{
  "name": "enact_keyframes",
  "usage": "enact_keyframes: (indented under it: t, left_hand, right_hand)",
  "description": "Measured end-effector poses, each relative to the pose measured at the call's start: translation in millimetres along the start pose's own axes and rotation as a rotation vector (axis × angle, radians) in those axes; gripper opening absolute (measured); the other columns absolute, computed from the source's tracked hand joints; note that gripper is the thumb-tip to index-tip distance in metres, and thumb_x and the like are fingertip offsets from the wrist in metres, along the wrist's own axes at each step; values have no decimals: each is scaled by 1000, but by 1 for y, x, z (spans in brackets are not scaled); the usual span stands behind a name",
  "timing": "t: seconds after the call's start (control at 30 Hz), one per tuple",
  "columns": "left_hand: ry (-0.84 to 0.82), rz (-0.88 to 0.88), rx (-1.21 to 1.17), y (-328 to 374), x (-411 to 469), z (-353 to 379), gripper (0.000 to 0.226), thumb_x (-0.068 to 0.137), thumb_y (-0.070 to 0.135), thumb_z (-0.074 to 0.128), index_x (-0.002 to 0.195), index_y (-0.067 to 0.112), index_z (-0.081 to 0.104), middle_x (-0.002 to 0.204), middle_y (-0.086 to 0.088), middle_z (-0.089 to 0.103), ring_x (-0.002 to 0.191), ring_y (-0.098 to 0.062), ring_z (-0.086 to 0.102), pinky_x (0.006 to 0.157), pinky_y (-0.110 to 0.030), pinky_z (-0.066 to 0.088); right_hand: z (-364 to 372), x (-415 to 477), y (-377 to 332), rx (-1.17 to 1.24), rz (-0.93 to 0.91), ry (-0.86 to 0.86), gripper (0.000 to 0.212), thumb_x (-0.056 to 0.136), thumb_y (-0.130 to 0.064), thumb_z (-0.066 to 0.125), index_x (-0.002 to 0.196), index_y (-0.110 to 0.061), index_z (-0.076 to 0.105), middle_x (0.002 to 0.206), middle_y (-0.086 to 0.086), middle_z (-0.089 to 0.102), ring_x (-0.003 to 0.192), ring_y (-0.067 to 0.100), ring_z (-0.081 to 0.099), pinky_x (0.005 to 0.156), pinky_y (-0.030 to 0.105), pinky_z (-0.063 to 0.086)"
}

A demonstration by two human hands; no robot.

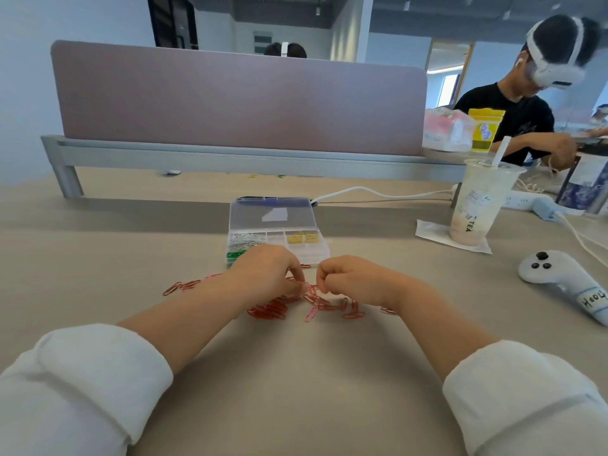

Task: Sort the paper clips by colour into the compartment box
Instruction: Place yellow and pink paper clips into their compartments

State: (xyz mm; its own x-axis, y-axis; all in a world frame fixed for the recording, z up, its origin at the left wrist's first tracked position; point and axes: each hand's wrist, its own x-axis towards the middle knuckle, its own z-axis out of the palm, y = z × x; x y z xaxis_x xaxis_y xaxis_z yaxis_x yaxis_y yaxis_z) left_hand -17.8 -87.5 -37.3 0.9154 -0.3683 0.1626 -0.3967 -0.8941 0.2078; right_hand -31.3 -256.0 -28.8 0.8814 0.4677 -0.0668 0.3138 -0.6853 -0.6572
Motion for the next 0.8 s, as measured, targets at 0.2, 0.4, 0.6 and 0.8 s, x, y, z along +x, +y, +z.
enact_keyframes:
  t: [0.2,0.4,0.6,0.8]
  left_hand:
    - [-82,-17,0,-2,5,2,22,82,41,64,95,25,71,81,9,50,82,-12,48,72,-25,40]
    - [-156,-62,-41,-2,5,-3,19,95,34,45,95,18,54,81,7,49,76,-13,46,66,-24,36]
    - [-142,-128,-221,-24,-6,-18,21,100,27,29,84,18,37,84,-3,58,69,-12,45,61,-25,34]
    - [-111,-150,-327,-50,-25,-23,24,98,11,30,108,28,43,69,6,58,71,-10,50,66,-19,39]
  right_hand:
    - [3,-2,5,18,-71,-124,9,74,-16,76,82,-13,72,40,-10,36,39,10,36,44,20,36]
    - [7,5,4,-170,-4,-35,16,90,-21,57,75,-23,53,65,-11,45,58,2,43,53,17,41]
    - [11,17,-7,-71,36,-23,16,95,-10,38,90,-23,46,65,-6,48,56,10,42,55,20,36]
    - [17,41,-27,-77,2,34,29,87,-2,37,66,-20,46,69,-5,46,67,12,41,62,24,34]
